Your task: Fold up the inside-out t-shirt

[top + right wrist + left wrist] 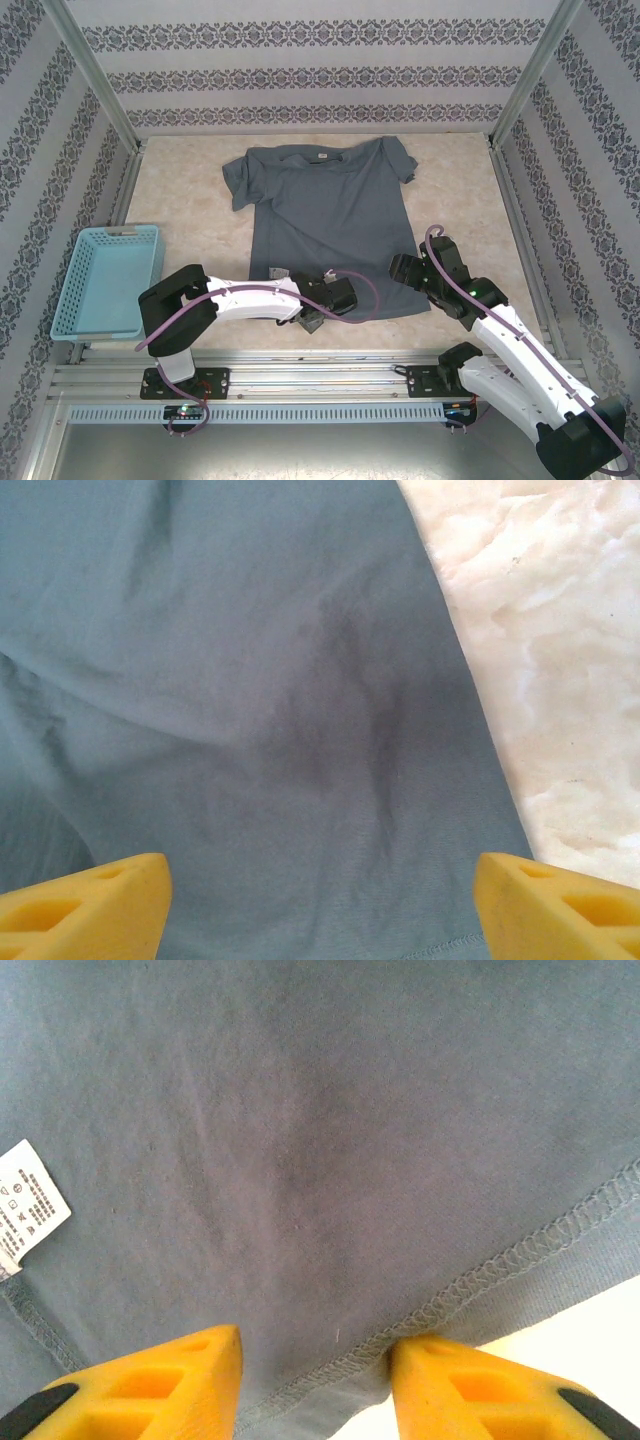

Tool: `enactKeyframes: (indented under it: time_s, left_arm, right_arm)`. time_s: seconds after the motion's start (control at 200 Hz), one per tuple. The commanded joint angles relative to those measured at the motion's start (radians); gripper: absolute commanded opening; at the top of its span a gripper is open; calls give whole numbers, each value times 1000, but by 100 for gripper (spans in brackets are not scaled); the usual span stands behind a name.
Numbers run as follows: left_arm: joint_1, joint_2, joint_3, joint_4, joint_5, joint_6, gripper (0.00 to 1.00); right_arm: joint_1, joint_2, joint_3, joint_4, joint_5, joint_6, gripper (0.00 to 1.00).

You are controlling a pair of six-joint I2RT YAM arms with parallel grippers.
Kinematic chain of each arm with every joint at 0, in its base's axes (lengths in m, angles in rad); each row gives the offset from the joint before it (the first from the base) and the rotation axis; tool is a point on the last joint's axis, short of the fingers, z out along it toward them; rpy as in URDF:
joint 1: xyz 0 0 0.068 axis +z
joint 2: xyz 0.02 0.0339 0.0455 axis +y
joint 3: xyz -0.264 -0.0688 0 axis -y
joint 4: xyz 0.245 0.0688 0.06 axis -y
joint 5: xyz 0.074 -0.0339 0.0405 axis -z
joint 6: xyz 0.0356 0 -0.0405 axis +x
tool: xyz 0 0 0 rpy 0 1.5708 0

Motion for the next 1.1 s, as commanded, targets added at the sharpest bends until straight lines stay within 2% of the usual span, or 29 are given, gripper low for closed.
enactKeyframes:
  time_s: [0.0, 0.3, 0.595, 0.839, 0.934, 1.094]
  left_arm:
    - [22, -6, 20, -22, -31, 21, 38]
    - [26, -41, 20, -5, -25, 16, 25]
    - [39, -101, 17, 25, 0, 13, 7]
    - [76, -199, 14, 52, 64, 14, 3]
    - [101, -236, 28, 56, 91, 11, 0]
    - [161, -299, 82, 84, 184, 5, 0]
  right_arm:
    - [-9, 1, -1, 10, -12, -13, 80]
    - [-9, 7, -12, 17, -20, -17, 80]
    - [-8, -9, -36, 44, -42, -23, 80]
    - [22, -24, -59, 101, -70, -35, 81]
    - [84, -30, -65, 163, -94, -59, 81]
    - [318, 2, -118, 399, -67, -61, 80]
